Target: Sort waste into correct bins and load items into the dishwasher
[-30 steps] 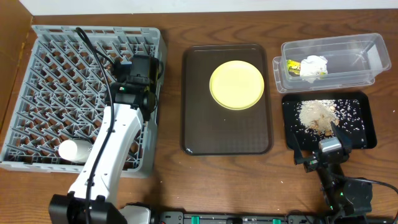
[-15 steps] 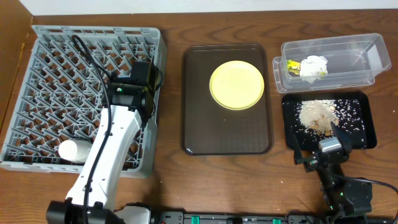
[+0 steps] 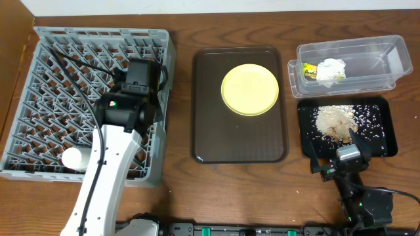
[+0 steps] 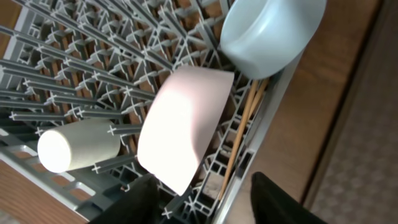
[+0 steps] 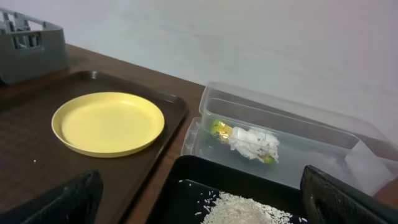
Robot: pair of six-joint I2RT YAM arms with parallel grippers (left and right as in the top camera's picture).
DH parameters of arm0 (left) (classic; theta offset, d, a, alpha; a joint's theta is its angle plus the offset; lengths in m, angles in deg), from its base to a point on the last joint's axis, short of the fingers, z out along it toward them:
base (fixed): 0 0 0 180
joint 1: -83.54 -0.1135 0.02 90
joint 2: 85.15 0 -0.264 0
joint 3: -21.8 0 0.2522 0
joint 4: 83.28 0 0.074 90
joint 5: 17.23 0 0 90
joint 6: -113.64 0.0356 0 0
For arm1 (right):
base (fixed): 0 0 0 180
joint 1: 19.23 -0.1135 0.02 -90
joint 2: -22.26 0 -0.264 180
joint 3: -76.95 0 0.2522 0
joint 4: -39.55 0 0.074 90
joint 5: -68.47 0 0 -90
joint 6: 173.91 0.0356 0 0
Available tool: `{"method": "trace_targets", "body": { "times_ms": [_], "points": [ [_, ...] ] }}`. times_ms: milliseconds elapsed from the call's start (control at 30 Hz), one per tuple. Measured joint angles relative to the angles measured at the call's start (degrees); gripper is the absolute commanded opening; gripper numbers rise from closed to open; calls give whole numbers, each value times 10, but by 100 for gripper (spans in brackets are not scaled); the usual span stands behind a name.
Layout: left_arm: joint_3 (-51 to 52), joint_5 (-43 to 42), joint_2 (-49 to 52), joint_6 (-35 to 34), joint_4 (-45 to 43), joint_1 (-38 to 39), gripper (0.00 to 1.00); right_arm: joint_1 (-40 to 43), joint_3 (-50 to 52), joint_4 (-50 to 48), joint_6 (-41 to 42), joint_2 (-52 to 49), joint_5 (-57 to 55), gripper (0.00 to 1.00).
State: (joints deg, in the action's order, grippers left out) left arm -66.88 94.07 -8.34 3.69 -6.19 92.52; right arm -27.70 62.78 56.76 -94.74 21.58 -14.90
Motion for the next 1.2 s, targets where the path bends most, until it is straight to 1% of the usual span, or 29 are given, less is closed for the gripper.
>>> {"method": "trace_targets", "body": {
  "times_ms": [100, 167, 267, 433, 567, 600, 633, 667, 700, 733, 767, 833, 1000, 1200],
  "points": [
    [15, 12, 9, -6, 7, 0, 62, 0, 0, 0, 0, 0, 0, 99],
    [22, 27, 16, -8, 8, 0, 63, 0, 0, 0, 0, 0, 0, 99],
    [25, 41, 27, -9, 7, -8, 67, 0, 0, 0, 0, 0, 0, 99],
    [25, 51, 46, -9, -4, -50, 67, 0, 0, 0, 0, 0, 0, 99],
    [25, 12, 69, -8, -8, -92, 66, 0, 0, 0, 0, 0, 0, 99],
    [25, 2, 74, -6, -8, -99, 62, 0, 0, 0, 0, 0, 0, 99],
    [25, -9, 80, -3, -8, -105, 56, 0, 0, 0, 0, 0, 0, 99],
    [25, -18, 83, -1, -8, -109, 52, 0, 0, 0, 0, 0, 0, 99],
    [25, -27, 86, 4, -7, -111, 45, 0, 0, 0, 0, 0, 0, 99],
    [25, -32, 88, 11, -5, -113, 32, 0, 0, 0, 0, 0, 0, 99],
    [25, -33, 88, 15, 0, -113, 26, 0, 0, 0, 0, 0, 0, 99],
    [25, -28, 87, 21, 13, -114, 19, 0, 0, 0, 0, 0, 0, 99],
    [26, -47, 88, 17, 44, -116, 19, 0, 0, 0, 0, 0, 0, 99],
    [26, -30, 88, 0, 53, -116, 24, 0, 0, 0, 0, 0, 0, 99]
  ]
}}
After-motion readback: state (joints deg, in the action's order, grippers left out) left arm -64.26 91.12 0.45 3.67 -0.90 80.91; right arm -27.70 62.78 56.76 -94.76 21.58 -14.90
